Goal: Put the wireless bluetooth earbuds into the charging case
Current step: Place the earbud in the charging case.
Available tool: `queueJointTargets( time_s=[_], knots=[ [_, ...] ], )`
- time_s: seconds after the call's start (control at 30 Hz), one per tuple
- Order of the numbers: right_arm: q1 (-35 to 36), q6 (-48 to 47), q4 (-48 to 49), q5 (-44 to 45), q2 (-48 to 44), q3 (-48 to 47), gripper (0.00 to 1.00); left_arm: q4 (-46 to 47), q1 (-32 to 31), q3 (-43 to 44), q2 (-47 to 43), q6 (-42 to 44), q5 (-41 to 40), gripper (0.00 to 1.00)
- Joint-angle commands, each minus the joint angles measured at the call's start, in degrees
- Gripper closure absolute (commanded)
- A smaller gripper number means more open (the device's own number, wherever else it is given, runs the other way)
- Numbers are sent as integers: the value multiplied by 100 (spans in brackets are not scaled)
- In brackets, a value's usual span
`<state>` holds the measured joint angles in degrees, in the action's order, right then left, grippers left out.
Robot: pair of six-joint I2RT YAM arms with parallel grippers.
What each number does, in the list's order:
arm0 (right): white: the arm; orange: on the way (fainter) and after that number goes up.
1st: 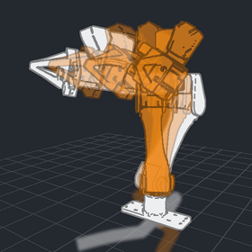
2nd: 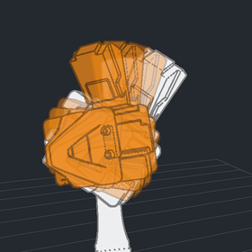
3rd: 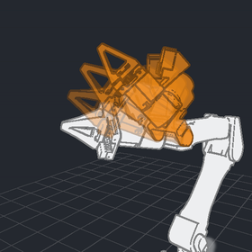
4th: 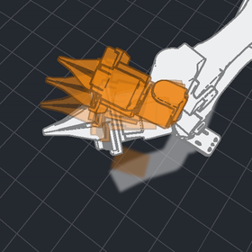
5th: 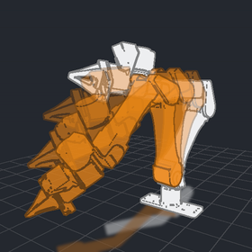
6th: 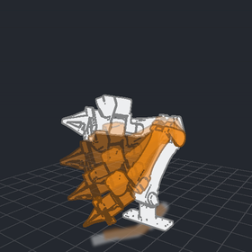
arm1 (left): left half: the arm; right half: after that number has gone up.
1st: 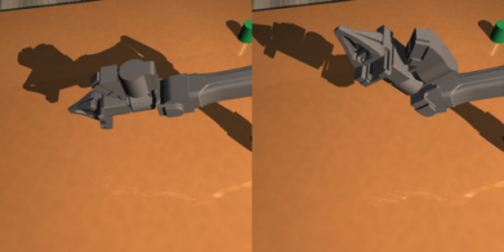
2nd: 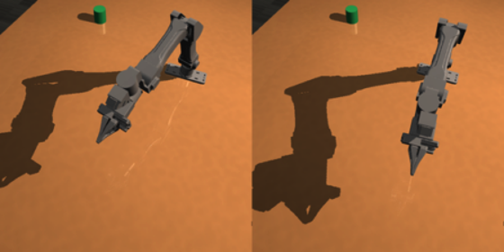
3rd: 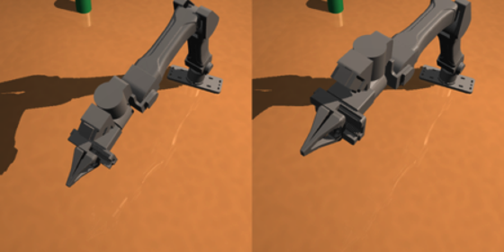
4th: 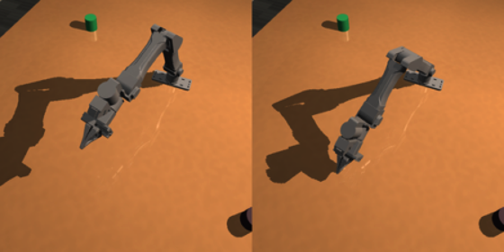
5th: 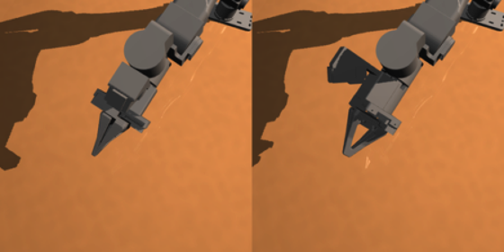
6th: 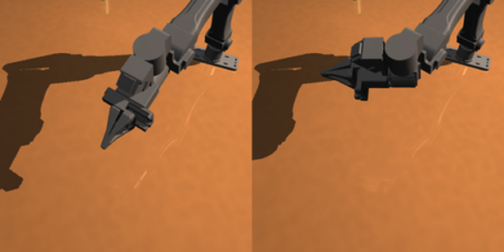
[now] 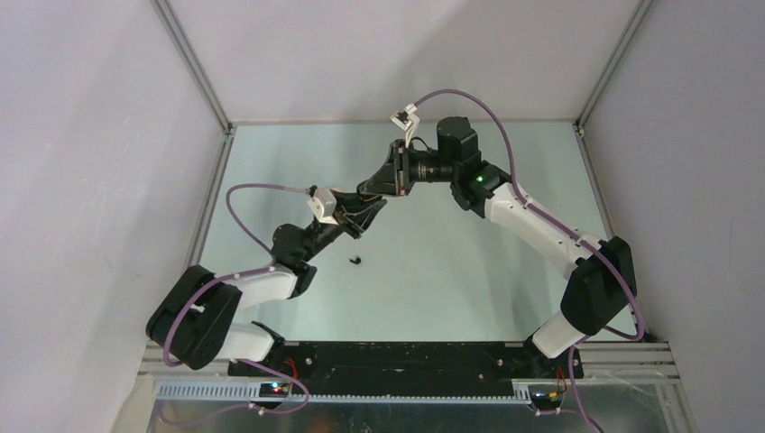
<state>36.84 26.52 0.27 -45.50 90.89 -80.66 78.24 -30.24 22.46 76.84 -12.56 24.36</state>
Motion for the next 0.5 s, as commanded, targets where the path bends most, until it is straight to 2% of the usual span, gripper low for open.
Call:
queueJointTargets(
  time_s=[0.0,0.47],
  knots=[
    [-80,181,264,-121,-225,151,91,327,26,-5,-192,32,-7,100],
    [-16,120,239,-122,-191,200,91,349,79,-5,-233,8,-6,100]
  ],
)
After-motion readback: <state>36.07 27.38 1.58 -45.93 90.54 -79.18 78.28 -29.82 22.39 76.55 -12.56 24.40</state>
